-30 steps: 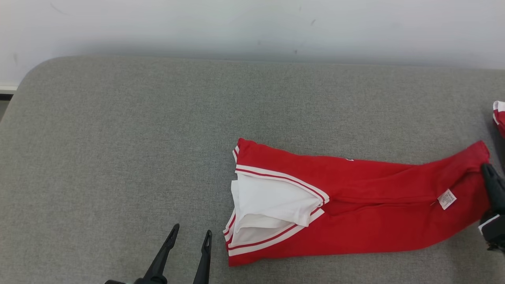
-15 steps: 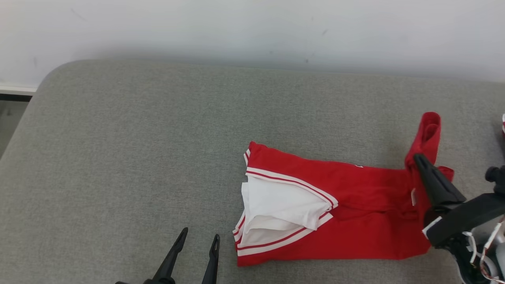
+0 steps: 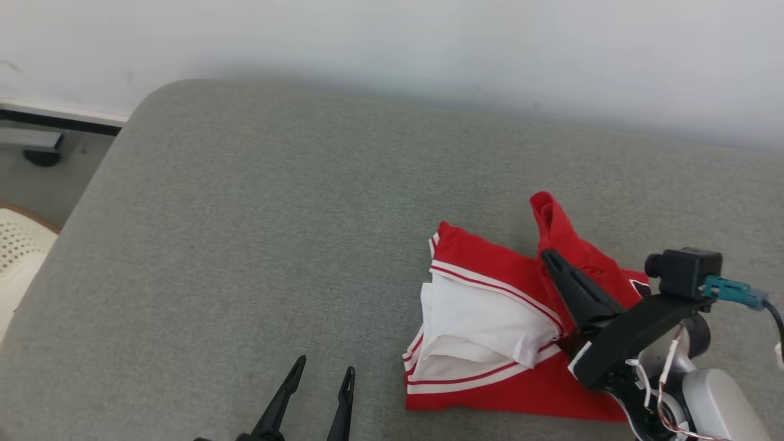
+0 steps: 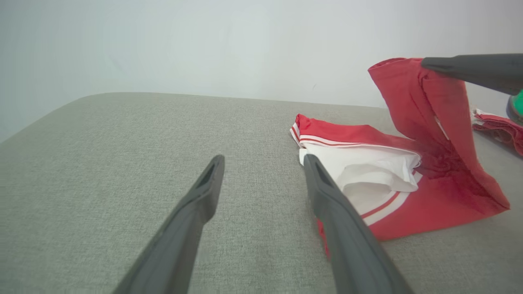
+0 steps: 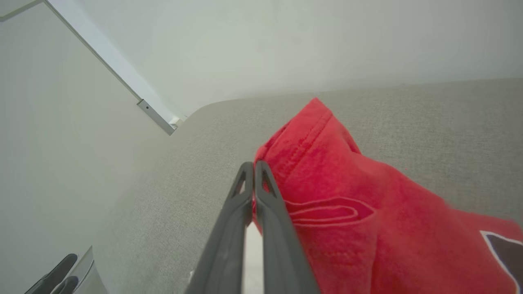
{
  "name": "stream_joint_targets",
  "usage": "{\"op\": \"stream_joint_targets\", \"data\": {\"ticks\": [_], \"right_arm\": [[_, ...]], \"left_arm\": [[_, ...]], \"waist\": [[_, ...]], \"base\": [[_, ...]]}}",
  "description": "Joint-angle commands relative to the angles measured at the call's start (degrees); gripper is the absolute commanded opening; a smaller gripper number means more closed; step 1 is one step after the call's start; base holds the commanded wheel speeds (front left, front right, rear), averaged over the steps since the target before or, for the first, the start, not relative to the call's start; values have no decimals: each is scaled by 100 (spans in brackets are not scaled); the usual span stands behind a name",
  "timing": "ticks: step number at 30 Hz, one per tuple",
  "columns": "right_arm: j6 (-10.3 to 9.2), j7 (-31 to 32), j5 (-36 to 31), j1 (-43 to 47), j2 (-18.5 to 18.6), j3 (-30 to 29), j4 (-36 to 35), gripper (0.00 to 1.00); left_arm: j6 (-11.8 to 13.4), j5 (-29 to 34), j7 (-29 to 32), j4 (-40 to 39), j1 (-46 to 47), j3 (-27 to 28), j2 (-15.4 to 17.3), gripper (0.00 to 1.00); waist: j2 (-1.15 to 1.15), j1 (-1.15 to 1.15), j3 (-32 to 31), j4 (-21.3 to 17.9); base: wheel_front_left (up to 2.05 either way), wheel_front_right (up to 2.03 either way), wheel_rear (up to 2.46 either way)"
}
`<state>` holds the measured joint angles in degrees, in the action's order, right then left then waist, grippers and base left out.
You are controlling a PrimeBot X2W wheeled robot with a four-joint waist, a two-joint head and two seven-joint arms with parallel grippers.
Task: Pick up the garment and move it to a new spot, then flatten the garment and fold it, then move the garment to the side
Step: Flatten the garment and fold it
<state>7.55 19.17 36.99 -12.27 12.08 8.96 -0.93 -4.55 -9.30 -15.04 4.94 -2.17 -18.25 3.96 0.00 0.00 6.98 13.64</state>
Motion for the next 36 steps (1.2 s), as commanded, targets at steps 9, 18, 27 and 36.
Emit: {"op": "stream_joint_targets", "data": {"ticks": [9,18,27,36], "right_arm": [[-15,83,-49,-345,-323,471,499,0],[-15,48,42,-637,-462,886,1079,0],[-15,-298,351,-778,-524,905,1024,100],[-14,-752,352,-305,189,354,215,100]], "left_arm": [[-40,-14,-12,68,98,-13,-72,100],[-56,-40,-12,92,122,-22,-98,100],[-15,-61,-12,104,155,21,-108,100],[-10,21,-12,36,1,147,-108,100]], "waist": [[0,0,46,496],[0,0,124,638],[0,0,140,539],[0,0,-30,59]], "base": [[0,0,0],[0,0,0],[0,0,0],[0,0,0]]}}
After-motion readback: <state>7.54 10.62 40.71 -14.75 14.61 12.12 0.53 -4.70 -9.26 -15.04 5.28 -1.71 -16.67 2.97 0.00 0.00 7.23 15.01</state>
